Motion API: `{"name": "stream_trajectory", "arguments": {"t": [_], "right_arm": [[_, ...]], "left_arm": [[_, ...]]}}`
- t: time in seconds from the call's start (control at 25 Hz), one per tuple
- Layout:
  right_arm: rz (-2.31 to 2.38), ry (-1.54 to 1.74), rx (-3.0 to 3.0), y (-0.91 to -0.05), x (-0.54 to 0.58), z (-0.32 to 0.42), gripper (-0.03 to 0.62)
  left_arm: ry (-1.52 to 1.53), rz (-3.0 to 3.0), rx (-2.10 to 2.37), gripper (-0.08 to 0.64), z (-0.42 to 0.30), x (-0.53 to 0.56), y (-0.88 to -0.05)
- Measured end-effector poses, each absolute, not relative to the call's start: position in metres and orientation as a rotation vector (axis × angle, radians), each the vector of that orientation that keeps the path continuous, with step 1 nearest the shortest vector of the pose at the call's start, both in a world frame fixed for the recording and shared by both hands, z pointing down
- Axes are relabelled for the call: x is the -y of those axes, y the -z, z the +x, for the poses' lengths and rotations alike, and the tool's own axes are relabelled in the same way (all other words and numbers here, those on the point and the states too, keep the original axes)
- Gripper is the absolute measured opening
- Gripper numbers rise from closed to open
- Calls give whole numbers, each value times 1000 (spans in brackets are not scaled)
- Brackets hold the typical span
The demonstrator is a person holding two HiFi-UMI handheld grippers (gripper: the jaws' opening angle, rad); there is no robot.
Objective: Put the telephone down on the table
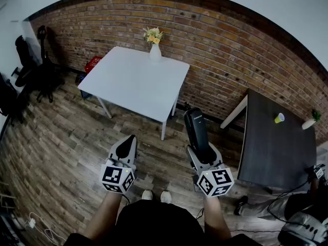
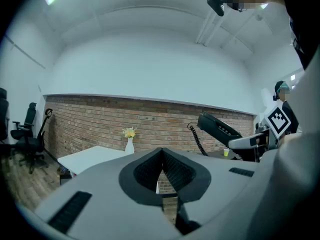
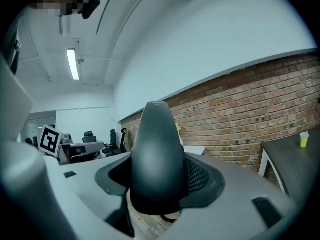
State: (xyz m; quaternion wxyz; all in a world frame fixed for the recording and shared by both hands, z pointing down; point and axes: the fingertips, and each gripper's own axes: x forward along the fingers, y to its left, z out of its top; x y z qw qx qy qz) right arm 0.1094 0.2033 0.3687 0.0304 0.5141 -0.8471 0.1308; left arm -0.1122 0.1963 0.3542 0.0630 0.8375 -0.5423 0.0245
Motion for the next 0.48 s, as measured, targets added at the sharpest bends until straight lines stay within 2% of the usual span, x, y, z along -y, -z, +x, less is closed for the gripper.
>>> {"name": "stream_trajectory", "arguments": {"t": [0.2,0.48], "right_arm": [[1603,-402,2620,-359,-214,108,272],[1653,-438,2618,-353,-231,112,272]], "left_arm": [[-52,2534,1630,14,-117,-207,-349],[126,2397,1548,14,-139,-214,-356]]}}
